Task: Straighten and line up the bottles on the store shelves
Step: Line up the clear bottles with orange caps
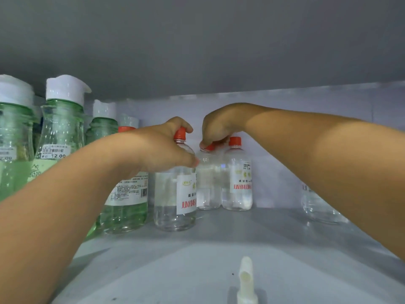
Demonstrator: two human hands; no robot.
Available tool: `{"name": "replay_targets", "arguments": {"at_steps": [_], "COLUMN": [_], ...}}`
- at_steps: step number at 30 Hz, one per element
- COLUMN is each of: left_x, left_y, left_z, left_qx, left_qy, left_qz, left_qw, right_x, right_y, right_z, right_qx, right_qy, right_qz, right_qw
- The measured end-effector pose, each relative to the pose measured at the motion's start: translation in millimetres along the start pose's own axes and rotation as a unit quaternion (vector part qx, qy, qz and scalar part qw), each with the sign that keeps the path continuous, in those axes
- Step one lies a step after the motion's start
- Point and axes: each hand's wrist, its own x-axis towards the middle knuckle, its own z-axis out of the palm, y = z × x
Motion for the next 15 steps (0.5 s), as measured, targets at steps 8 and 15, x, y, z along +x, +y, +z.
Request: {"name": "replay_targets", "arguments": {"at_steps": [8,15], "left_x": [5.2,7.6], "left_y": [-7.3,-9.8], "left_z": [6.8,9.2], "left_qx": [-0.032,-0.040], "left_qy": [-0.011,-0.007], "left_qz": [0.018,0.020], "left_qw": [0.999,0.999], "right_x": [-4.4,-8.7], "right_y": [-7.8,-3.1], "right_z": [14.6,10.1], "right_qx": [-0.118,-0.007], "right_qy": [0.128,0.036], "right_qz": [-0.023,-0.035], "right_qw": [0.985,0.999]}}
